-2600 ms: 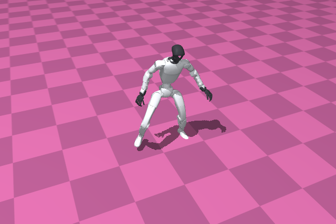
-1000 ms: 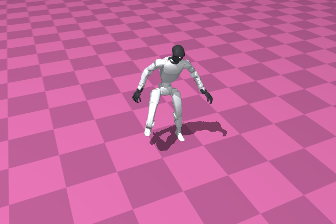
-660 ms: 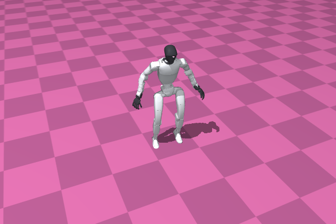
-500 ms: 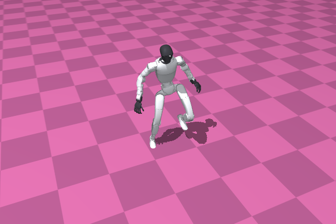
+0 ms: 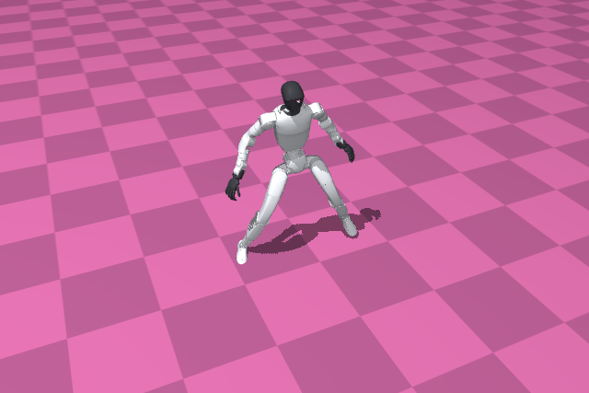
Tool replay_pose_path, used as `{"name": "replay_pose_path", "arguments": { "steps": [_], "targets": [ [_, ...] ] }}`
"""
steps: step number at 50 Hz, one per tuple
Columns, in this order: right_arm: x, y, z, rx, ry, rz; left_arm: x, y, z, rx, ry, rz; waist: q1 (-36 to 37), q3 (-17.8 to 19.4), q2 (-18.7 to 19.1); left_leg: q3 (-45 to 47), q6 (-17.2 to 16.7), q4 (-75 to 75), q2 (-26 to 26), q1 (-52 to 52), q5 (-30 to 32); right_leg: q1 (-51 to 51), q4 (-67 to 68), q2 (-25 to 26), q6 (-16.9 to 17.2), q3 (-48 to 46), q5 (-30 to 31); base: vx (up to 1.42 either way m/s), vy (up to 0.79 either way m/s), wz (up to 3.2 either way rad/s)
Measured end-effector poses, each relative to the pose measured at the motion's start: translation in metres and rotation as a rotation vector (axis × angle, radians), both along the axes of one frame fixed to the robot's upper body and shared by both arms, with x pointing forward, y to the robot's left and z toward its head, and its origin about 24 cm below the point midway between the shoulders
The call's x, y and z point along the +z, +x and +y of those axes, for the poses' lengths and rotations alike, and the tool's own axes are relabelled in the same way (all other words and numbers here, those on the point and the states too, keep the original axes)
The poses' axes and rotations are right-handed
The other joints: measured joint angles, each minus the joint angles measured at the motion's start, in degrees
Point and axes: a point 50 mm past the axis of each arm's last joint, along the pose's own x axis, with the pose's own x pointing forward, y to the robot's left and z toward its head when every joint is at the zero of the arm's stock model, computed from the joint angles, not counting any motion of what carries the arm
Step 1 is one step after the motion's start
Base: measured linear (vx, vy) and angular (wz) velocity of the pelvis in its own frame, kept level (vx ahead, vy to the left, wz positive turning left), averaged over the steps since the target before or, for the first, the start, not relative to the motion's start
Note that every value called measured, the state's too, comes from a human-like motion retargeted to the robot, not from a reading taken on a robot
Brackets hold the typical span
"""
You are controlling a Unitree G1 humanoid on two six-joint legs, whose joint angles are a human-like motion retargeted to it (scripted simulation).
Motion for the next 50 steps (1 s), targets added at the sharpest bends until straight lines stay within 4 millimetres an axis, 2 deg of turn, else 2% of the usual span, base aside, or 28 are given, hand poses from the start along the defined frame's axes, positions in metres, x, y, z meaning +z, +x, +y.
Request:
{"name": "replay_pose_path", "arguments": {
  "steps": [2,3,5,8,10,11,15,17,22,25,27,30,32,35,38,41,44,47,50],
  "targets": [
    [-0.012,-0.009,0.009,-0.051,0.039,0.014,0.007,0.008,0.011,-0.019,0.047,-0.018,-0.06,-0.67,3.56,2.93,4.03,-5.21,5.51,3.17,-6.36,0.55,-0.21,4.07,-0.89,-2.71,1.63,-0.06,0.63,0.18],
    [-0.017,-0.013,0.012,-0.069,0.051,0.032,0.010,0.016,0.014,-0.034,0.066,-0.035,-0.43,-0.90,3.82,6.33,6.99,-6.15,6.05,4.09,-11.27,0.73,-1.10,3.43,-0.66,-3.66,3.60,-0.11,0.75,0.50],
    [-0.029,-0.020,0.023,-0.082,0.080,0.079,0.019,0.036,0.023,-0.072,0.108,-0.080,-0.90,-0.53,3.39,10.38,9.93,-7.68,5.37,5.56,-18.62,1.19,-2.95,1.54,-0.15,-5.24,9.52,-0.14,0.80,0.63],
    [-0.048,-0.031,0.049,-0.027,0.133,0.164,0.034,0.068,0.034,-0.142,0.177,-0.152,-1.96,1.68,2.33,8.62,8.78,-5.91,3.14,4.58,-20.89,0.55,0.47,0.54,1.33,-5.90,16.41,-0.15,0.72,0.73],
    [-0.057,-0.035,0.069,0.039,0.167,0.198,0.048,0.089,0.042,-0.179,0.224,-0.207,-2.42,3.57,2.44,7.28,7.12,-4.70,3.11,3.97,-20.72,-2.38,9.78,1.95,1.03,-6.64,13.70,-0.14,0.59,0.61],
    [-0.060,-0.034,0.077,0.078,0.178,0.203,0.055,0.099,0.047,-0.190,0.244,-0.236,-2.29,4.36,2.89,7.13,6.84,-5.35,3.71,4.29,-20.61,-4.81,16.57,2.62,-0.52,-8.48,10.33,-0.14,0.50,0.34],
    [-0.062,-0.028,0.099,0.202,0.194,0.195,0.084,0.132,0.060,-0.200,0.292,-0.338,-1.40,5.94,4.59,7.63,9.09,-9.86,5.76,5.84,-19.38,-13.80,43.39,3.46,-9.88,-18.04,-2.37,-0.12,0.40,-0.02],
    [-0.062,-0.028,0.100,0.211,0.187,0.188,0.093,0.143,0.063,-0.195,0.296,-0.373,-1.43,5.67,4.89,7.79,10.14,-11.63,5.82,5.81,-18.37,-17.07,53.80,5.84,-12.46,-19.58,-7.22,-0.07,0.31,0.03],
    [-0.060,-0.039,0.083,0.115,0.192,0.188,0.101,0.155,0.062,-0.256,0.294,-0.367,-1.83,3.46,4.62,8.53,10.86,-13.62,3.34,4.88,-17.13,-21.91,67.90,13.79,-13.99,-19.82,-14.45,-0.03,0.28,0.07],
    [-0.053,-0.043,0.064,0.022,0.227,0.166,0.103,0.155,0.062,-0.393,0.312,-0.281,-1.41,1.71,4.08,9.32,11.09,-13.81,0.49,4.40,-17.37,-21.61,66.47,17.18,-13.78,-19.40,-14.41,0.00,0.23,-0.02],
    [-0.044,-0.042,0.046,-0.024,0.244,0.124,0.108,0.152,0.063,-0.508,0.330,-0.213,-1.02,0.52,3.85,9.84,10.96,-14.73,-1.74,4.73,-17.40,-19.14,59.35,18.91,-12.61,-18.74,-12.06,0.03,0.18,0.03],
    [-0.014,-0.033,0.013,-0.033,0.207,0.021,0.125,0.144,0.069,-0.645,0.360,-0.156,-0.72,-0.69,3.55,10.27,10.49,-17.24,-5.64,6.54,-17.01,-11.06,38.81,20.48,-9.66,-17.79,-2.78,0.07,0.14,0.16],
    [0.018,-0.021,-0.010,0.008,0.109,-0.075,0.147,0.137,0.077,-0.679,0.401,-0.187,-0.30,-1.73,3.19,10.49,9.72,-18.78,-8.21,7.70,-17.05,-2.64,20.94,20.61,-7.32,-18.25,0.91,0.10,0.07,0.13],
    [0.083,-0.002,-0.041,0.100,-0.103,-0.241,0.193,0.128,0.090,-0.687,0.505,-0.291,1.88,-4.90,2.92,11.62,8.38,-20.55,-10.77,7.82,-17.32,8.17,-0.12,20.55,-4.84,-20.55,-4.23,0.08,0.00,-0.20],
    [0.155,0.014,-0.057,0.223,-0.344,-0.376,0.236,0.119,0.095,-0.683,0.615,-0.401,5.14,-9.02,4.02,13.45,7.98,-22.47,-11.51,7.69,-16.07,11.66,-10.35,21.23,-2.72,-20.29,-3.49,0.05,-0.03,-0.49],
    [0.225,0.032,-0.054,0.380,-0.573,-0.469,0.275,0.113,0.089,-0.711,0.706,-0.508,7.78,-12.49,5.72,15.12,8.00,-24.79,-11.02,8.36,-13.97,11.78,-13.95,22.34,-0.62,-19.27,0.26,0.02,-0.05,-0.48],
    [0.284,0.049,-0.034,0.557,-0.753,-0.593,0.315,0.119,0.075,-0.810,0.791,-0.600,8.23,-15.39,6.57,14.68,7.79,-25.01,-10.25,8.02,-14.27,12.67,-16.45,23.54,-0.04,-19.95,1.01,-0.01,-0.09,0.06],
    [0.330,0.059,-0.011,0.675,-0.871,-0.710,0.354,0.137,0.055,-0.939,0.880,-0.694,7.06,-16.56,6.56,12.90,8.68,-25.13,-10.18,6.91,-15.22,13.53,-18.02,23.88,0.18,-22.27,0.53,-0.06,-0.06,0.67],
    [0.361,0.062,0.009,0.756,-0.951,-0.782,0.385,0.154,0.031,-1.059,0.939,-0.779,5.34,-16.84,6.51,10.29,9.69,-25.77,-10.33,6.47,-15.41,14.83,-18.70,24.05,-0.24,-25.19,-0.15,-0.06,-0.04,0.85]
  ]
}}
